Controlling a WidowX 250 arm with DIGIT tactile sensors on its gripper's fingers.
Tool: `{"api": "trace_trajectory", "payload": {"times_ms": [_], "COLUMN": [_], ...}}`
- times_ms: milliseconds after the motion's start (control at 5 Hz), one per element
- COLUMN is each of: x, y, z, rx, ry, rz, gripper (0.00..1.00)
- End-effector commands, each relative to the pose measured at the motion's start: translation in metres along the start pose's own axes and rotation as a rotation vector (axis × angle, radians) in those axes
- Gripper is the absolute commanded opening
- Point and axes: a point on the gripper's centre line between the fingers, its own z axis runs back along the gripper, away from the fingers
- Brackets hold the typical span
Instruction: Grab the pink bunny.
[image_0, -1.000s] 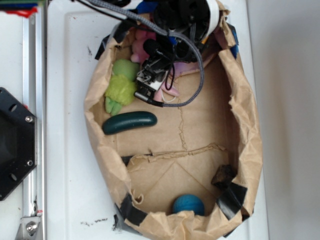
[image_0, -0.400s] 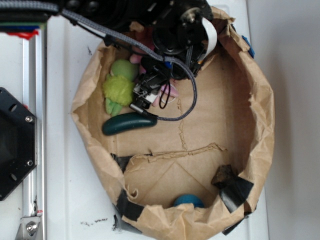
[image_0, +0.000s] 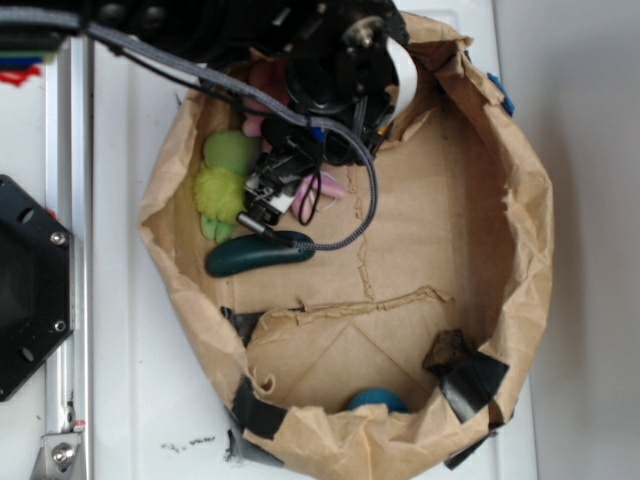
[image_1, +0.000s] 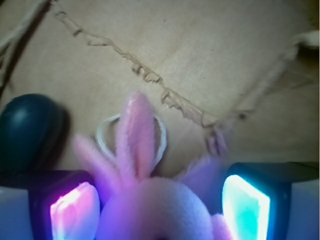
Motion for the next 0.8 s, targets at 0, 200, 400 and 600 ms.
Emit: {"api": "trace_trajectory", "payload": {"times_ms": [0, 200, 400, 600], "x": [-0.002, -0.003, 0.001, 0.005], "y": [-0.001, 0.003, 0.005, 0.004], "z": [0.011, -0.004, -0.014, -0.025], "rx": [0.089, 0.093, 0.085, 0.077], "ry": [-0.006, 0.032, 0.052, 0.066], "rz": [0.019, 0.026, 0.021, 0.014], "gripper": [1.00, 1.00, 1.00, 1.00]}}
